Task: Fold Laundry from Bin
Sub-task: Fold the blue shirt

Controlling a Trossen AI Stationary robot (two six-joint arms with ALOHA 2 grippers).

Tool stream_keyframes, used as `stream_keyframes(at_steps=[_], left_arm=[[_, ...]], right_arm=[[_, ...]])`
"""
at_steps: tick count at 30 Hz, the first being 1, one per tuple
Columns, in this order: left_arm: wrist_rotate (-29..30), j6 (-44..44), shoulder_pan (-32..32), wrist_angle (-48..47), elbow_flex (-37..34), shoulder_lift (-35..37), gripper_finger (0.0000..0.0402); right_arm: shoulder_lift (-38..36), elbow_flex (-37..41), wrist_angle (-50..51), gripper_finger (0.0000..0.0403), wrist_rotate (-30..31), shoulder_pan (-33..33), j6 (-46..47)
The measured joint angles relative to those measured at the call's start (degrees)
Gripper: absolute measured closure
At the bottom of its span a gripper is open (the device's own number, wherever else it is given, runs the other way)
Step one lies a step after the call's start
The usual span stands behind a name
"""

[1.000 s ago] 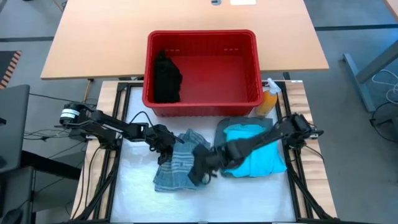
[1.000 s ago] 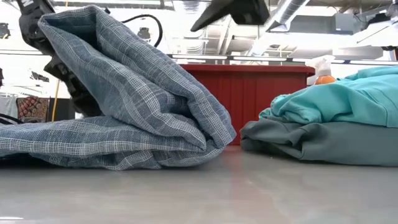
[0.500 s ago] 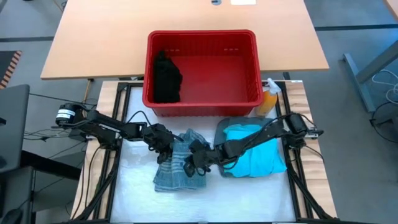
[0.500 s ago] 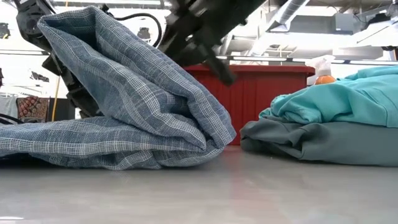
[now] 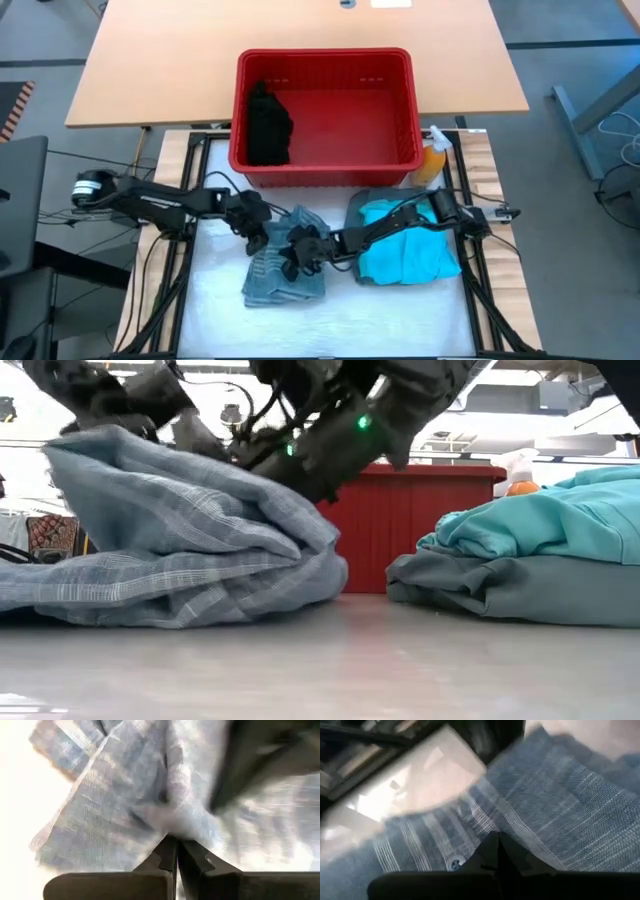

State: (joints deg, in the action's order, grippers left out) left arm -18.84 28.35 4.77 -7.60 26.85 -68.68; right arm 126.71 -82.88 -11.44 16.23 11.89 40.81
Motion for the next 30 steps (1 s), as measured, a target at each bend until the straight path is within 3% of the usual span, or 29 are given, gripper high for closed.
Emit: stream_keyframes(at_steps=[6,10,14,17,22,26,30], left_arm=[[6.8,-1.7,1.2,-15.8,6.2,12.4,0.0401],[8.0,2.3,-1.1,-14.3,8.0,18.0,0.0401],[13.6,4.9,-5.6,-13.4,7.3,19.3,0.0401],[14.9,5.4,-9.6,-9.0,6.4,17.4,0.0401],[19.1,3.2,-13.9,-2.4,4.8,8.6,0.0401],[19.0,-1.3,-12.8,-0.8,4.7,-0.2,0.0401],[18.7,-4.7,-9.0,0.7,4.9,-6.1,0.0401]], right_arm=[[-0.5,-1.4,1.2,0.038,0.3,-0.1,-7.7],[-5.8,-2.4,0.9,0.0375,0.5,-0.7,-12.3],[-12.0,-2.4,5.8,0.0368,0.5,-1.2,-12.1],[-15.8,-2.4,11.2,0.0367,-2.2,0.3,-5.6],[-14.6,-2.2,8.2,0.0381,-5.8,5.6,-7.8],[-10.8,-2.0,3.3,0.0384,-7.0,6.1,-7.6],[-9.0,-2.5,-4.5,0.0379,-8.9,4.8,-13.6]])
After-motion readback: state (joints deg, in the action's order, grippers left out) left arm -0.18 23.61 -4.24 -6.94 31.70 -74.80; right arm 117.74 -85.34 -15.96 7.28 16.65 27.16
